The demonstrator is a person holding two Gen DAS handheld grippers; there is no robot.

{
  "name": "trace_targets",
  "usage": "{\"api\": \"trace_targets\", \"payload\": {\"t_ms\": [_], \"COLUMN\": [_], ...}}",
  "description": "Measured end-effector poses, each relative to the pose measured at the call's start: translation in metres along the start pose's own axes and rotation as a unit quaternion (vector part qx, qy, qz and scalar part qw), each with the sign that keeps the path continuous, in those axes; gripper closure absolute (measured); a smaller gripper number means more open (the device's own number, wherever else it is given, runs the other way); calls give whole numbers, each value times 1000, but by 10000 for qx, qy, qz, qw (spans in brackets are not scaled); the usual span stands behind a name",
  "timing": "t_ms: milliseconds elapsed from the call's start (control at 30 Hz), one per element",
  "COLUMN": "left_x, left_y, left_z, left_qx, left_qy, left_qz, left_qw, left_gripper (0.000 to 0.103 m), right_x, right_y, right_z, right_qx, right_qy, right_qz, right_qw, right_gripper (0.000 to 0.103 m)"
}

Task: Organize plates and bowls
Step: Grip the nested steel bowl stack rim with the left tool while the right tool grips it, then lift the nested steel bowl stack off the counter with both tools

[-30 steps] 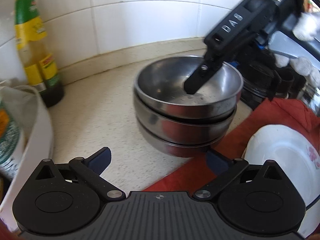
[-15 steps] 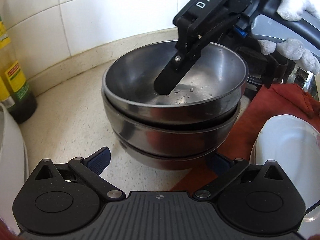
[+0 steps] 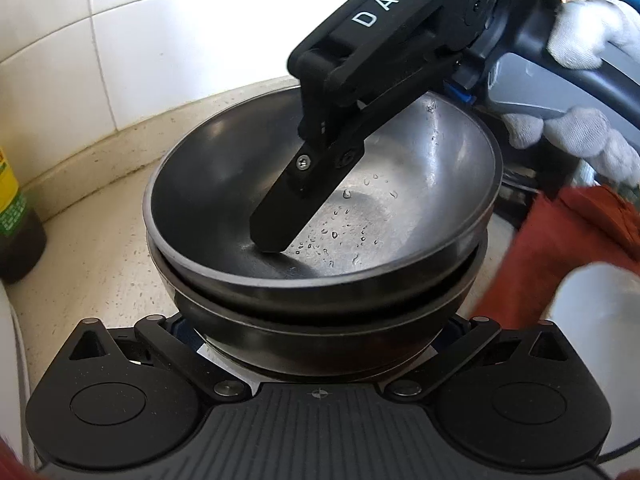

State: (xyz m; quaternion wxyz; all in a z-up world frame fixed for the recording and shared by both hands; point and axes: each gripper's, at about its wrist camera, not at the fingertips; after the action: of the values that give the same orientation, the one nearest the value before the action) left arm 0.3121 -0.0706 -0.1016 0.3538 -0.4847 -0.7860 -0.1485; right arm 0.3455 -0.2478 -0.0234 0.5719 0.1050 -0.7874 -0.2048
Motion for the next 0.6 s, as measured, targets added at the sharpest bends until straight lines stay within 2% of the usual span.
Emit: {"api": "trace_targets", "payload": {"t_ms": [233, 433, 600], "left_x": [-6, -7, -8], "left_y": [-21, -32, -40], "left_z": [2, 6, 12], "left_qx": [404, 518, 598], "left_qy": [-130, -242, -322], "left_qz": [-459, -617, -731], "left_qw": [9980, 9965, 9950], "left_gripper": [0, 0, 0], "right_x": [-5, -10, -9], "right_y": [6, 0, -1], "right_z": [-9, -9, -6], "right_qx": [135, -5, -16], "right_qy": [18, 81, -33], "right_qz": [33, -127, -162], "right_qw": [9999, 9999, 9999], "right_gripper": [25, 24, 24]}}
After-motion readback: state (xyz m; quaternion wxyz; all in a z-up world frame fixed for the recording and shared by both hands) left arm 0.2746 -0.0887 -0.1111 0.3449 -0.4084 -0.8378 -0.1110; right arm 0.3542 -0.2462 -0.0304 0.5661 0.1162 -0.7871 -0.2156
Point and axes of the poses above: each gripper's, at about its wrist camera, not at the fingertips, and x roughly against the way its jaws point, y to its left, z to its underside, and after that the axes turned 10 degrees about z, right-handed
